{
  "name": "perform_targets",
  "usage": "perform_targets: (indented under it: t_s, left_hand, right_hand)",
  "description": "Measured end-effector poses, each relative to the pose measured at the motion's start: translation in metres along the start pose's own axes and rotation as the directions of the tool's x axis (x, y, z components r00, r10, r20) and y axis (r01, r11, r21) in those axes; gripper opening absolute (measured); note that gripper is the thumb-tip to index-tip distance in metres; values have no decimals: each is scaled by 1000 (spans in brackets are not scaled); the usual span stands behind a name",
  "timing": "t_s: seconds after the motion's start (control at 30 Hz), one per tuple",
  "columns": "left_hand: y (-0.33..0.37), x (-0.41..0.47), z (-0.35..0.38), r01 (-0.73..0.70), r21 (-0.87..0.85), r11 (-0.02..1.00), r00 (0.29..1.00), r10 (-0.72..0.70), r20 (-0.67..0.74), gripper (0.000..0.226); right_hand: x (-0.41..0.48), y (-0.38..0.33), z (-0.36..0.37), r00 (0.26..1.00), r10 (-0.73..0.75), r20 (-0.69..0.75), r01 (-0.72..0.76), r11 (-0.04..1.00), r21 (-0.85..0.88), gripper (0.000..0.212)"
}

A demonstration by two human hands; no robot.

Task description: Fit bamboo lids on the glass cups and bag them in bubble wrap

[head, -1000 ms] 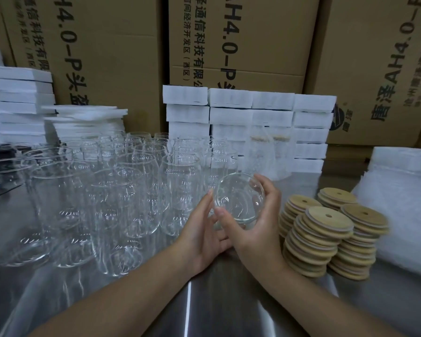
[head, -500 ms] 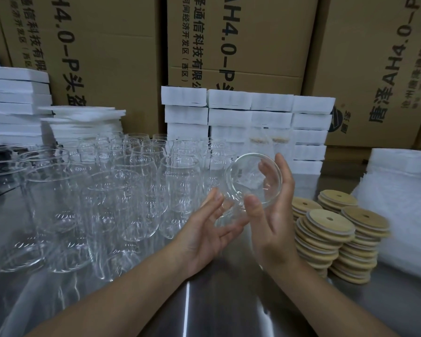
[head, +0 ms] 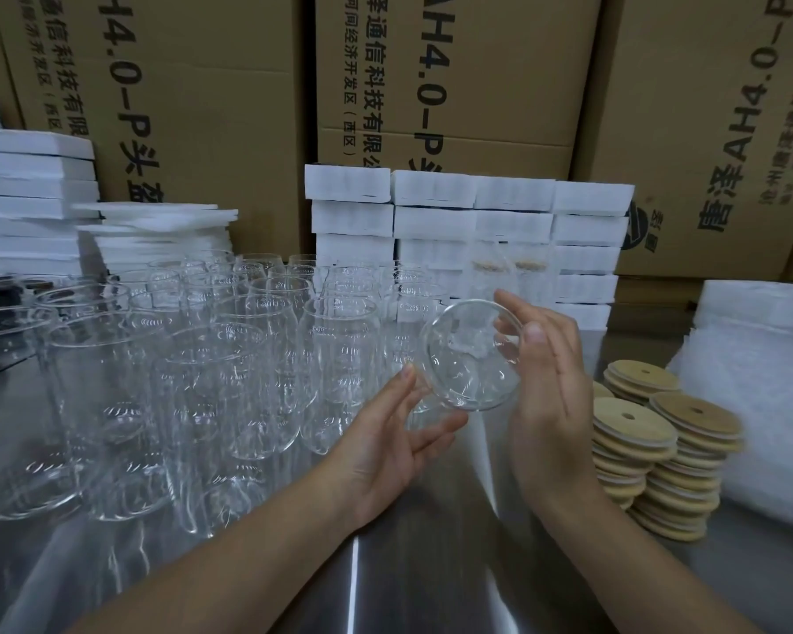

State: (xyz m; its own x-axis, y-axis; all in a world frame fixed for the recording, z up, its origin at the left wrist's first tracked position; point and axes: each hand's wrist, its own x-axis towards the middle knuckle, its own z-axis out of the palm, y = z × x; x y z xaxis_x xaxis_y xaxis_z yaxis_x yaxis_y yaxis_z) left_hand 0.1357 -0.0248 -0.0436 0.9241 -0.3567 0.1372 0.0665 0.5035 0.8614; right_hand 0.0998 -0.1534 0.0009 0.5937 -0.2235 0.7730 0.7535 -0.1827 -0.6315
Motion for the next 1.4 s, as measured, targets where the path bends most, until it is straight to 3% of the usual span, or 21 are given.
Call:
perform_targets:
  t_s: [0.17,0.37,0.57,0.63,0.87,1.2,1.4]
  left_hand:
    - [-1,3,-3,26,-15,1000,1000,-25,10,57]
    - [-2,3,-1,62,-52,997,998,-61,19,50]
    - [-3,-2,2,107,-85,991,994,-109,-24,84]
    - [-3,-3,1,106,-83,991,994,-109,-25,85]
    - [-3,0,1,68,-126,990,998,-68,5,73]
    - [-2,1,4,66,-175,982,998,-69,-12,52]
    - [-4,-1,5,119,90,989,993,-116,-36,72]
  right_hand:
    - [7,-6,-3,994,104,-14,-104,994,23,15]
    - [11,-9,-6,969,244,40,-247,945,213,5]
    - [13,-11,-9,955,283,86,-294,940,171,24]
    - [13,-10,-10,950,292,108,-303,947,103,31]
    - [14,-7,-11,942,243,233,-229,970,-88,51]
    - [13,-8,-17,922,95,375,-42,988,-146,58]
    - [14,-2,-20,900,83,429,42,961,-273,81]
